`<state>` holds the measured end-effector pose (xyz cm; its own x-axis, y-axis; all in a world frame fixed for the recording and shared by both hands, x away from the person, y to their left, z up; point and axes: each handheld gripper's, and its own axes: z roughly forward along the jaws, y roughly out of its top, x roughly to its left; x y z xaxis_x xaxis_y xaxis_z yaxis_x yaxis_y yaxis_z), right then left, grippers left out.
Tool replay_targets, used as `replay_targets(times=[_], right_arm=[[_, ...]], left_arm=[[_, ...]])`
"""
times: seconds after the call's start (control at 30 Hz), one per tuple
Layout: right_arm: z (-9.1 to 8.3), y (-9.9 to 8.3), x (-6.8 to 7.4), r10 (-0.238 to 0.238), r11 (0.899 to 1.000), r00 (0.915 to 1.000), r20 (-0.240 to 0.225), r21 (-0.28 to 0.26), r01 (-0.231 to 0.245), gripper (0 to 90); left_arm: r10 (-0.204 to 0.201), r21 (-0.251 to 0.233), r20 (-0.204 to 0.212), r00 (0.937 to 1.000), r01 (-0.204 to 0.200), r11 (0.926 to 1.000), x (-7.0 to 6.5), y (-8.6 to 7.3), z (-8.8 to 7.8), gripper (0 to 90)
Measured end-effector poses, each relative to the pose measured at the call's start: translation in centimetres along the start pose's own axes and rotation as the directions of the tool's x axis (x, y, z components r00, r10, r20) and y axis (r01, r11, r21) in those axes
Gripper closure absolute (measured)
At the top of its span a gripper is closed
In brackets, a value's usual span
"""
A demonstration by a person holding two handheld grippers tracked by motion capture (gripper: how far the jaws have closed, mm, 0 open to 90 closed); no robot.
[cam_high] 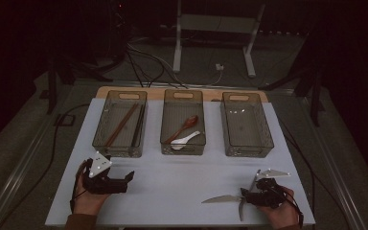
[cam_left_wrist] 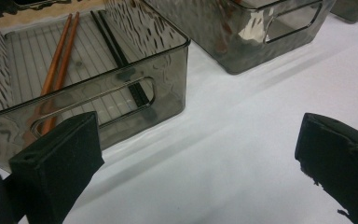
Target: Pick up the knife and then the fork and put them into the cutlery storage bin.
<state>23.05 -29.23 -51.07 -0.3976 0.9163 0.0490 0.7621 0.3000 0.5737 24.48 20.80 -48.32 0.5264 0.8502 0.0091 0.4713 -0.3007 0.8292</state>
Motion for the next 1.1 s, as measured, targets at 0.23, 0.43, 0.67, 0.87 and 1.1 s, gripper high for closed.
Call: replay_targets(times=[0.23,0.43,0.67,0.87,1.1], right_arm=[[-0.2,0.1,0.1,0.005,1.000,0.9997,0.025,0.017,-0.006,43.5],[-0.2,0.3,-0.2,0.012,1.000,0.9994,0.032,0.022,-0.013,52.6],[0.0,0.6,-0.4,0.002,1.000,0.9993,0.038,0.026,-0.003,62.0],[0.1,0.9,-0.7,-0.010,0.999,0.9991,0.040,0.036,0.009,71.3],[0.1,1.0,-1.2,-0.014,0.999,0.9993,0.035,0.040,0.012,78.3]], left_arm=[[0.003,0.000,0.002,1.0000,-0.003,1.0000,-0.1,0.0,0.0,1.7],[0.003,0.001,0.001,1.0000,-0.003,1.0000,-0.1,0.0,0.0,1.7],[0.003,-0.003,0.000,1.0000,-0.003,1.0000,-0.1,0.1,0.0,1.7],[0.003,-0.003,0.000,1.0000,-0.003,1.0000,-0.1,0.1,0.0,1.7],[0.005,-0.001,-0.001,1.0000,-0.005,1.0000,-0.2,0.1,0.0,1.7]])
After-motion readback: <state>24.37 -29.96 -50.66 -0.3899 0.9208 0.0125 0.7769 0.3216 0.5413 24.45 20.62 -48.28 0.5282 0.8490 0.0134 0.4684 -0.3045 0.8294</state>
